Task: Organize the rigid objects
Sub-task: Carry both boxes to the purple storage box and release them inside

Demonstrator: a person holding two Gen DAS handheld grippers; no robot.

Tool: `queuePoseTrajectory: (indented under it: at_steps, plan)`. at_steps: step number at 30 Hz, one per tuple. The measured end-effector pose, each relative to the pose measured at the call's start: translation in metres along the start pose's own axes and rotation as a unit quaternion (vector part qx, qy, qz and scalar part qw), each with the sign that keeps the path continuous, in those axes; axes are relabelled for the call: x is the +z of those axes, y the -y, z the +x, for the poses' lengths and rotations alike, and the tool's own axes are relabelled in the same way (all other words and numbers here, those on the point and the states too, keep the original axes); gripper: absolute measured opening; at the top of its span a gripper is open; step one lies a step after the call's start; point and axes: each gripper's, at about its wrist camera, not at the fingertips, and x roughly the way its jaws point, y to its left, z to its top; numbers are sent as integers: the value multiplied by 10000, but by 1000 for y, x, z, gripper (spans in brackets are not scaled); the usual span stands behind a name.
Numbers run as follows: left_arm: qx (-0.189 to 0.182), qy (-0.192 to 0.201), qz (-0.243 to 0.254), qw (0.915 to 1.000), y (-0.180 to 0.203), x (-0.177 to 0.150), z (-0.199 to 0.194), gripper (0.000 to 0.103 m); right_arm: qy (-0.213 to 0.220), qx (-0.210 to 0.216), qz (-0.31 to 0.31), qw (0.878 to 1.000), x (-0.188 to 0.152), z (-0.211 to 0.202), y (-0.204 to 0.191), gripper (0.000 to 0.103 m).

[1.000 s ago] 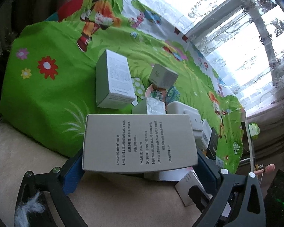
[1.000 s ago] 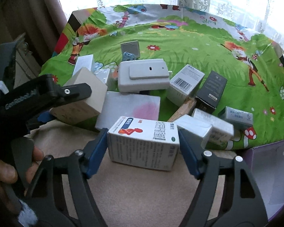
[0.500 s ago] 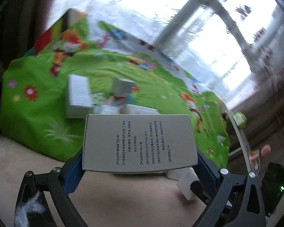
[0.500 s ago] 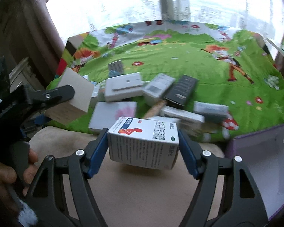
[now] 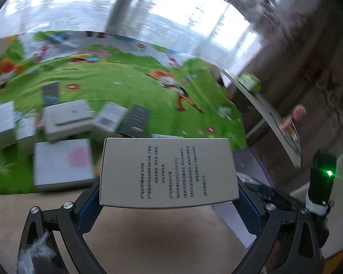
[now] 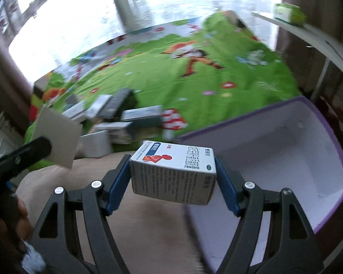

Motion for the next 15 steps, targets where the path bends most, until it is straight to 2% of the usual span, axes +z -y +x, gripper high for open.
queuePoseTrajectory:
  at_steps: [8, 15]
  plan:
    - [-272, -387, 690, 9965, 60, -3, 33, 102, 296, -543, 389, 9973, 4, -19, 57, 75]
    - [-460, -564, 1415, 9873, 112, -7, 54, 102, 470, -822, 753, 9927, 9, -33, 93, 77]
